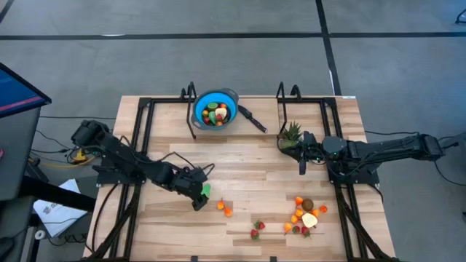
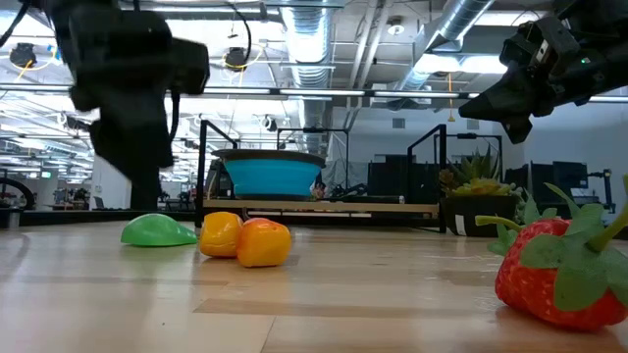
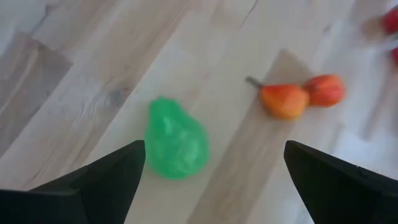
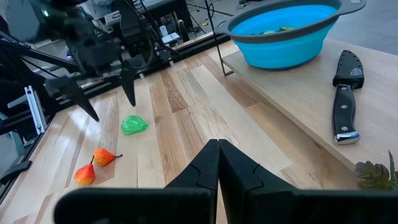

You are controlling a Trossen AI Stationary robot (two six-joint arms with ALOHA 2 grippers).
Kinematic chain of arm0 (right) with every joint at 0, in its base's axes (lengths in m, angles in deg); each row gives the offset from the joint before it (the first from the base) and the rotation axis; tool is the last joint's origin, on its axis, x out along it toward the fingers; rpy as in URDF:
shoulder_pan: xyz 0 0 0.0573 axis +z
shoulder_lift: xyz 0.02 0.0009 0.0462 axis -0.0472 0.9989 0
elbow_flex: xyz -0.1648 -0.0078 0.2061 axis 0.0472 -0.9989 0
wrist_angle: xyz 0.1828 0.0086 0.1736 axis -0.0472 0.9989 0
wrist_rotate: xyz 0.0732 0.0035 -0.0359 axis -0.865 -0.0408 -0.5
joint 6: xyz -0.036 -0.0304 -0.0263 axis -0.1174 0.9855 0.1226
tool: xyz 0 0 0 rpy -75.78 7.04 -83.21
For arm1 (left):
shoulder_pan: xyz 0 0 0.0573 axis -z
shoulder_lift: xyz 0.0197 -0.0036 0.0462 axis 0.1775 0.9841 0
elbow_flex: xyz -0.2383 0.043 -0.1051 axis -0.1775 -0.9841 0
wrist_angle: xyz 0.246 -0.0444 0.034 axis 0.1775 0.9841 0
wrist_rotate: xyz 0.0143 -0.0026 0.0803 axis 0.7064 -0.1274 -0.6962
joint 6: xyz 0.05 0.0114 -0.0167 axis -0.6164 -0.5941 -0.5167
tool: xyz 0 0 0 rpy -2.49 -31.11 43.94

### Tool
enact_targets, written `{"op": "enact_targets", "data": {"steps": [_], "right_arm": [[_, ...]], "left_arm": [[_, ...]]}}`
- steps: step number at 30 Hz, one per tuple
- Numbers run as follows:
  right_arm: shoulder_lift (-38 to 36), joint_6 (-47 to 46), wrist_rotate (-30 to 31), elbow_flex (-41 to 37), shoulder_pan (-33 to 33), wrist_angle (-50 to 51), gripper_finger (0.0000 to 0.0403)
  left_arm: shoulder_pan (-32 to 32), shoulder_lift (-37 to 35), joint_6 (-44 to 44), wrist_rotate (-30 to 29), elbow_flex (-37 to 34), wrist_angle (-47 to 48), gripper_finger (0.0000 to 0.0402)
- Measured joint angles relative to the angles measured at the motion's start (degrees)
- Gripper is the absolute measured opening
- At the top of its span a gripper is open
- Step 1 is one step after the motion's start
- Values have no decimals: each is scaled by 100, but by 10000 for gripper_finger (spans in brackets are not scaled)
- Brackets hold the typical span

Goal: Pick & Place Fruit
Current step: Put the avocado into the basket

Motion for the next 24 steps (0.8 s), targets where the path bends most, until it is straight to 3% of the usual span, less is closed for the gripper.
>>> {"op": "enact_targets", "data": {"steps": [8, 15, 24], "right_arm": [[0, 0, 0, 0, 0, 0, 1], [1, 0, 0, 0, 2, 0, 1], [1, 0, 0, 0, 2, 1, 1]], "left_arm": [[0, 539, 4, -95, 0, -9, 377], [-4, 824, 24, -709, 0, -5, 376], [-61, 1077, 15, -643, 24, 17, 369]]}}
